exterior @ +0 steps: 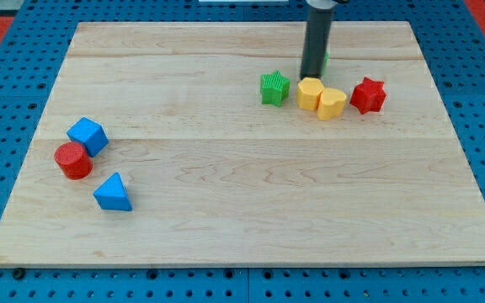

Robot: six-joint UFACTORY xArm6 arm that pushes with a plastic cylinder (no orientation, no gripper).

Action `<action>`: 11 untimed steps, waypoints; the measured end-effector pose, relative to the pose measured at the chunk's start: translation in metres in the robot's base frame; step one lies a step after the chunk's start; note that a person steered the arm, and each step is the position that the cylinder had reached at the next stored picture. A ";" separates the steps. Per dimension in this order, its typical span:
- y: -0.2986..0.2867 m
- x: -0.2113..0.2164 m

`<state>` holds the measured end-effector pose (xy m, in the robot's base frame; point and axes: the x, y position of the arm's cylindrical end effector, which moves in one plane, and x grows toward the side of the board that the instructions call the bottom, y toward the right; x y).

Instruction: Push the green circle towards top close to the red star

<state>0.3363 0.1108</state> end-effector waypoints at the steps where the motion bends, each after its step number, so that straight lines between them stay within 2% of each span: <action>1: 0.000 -0.012; 2: -0.002 -0.023; 3: -0.031 -0.031; 4: -0.048 -0.069; 5: 0.016 -0.098; 6: 0.033 -0.068; 7: 0.035 -0.089; 8: -0.005 -0.123; 10: 0.001 -0.012; 11: -0.004 -0.019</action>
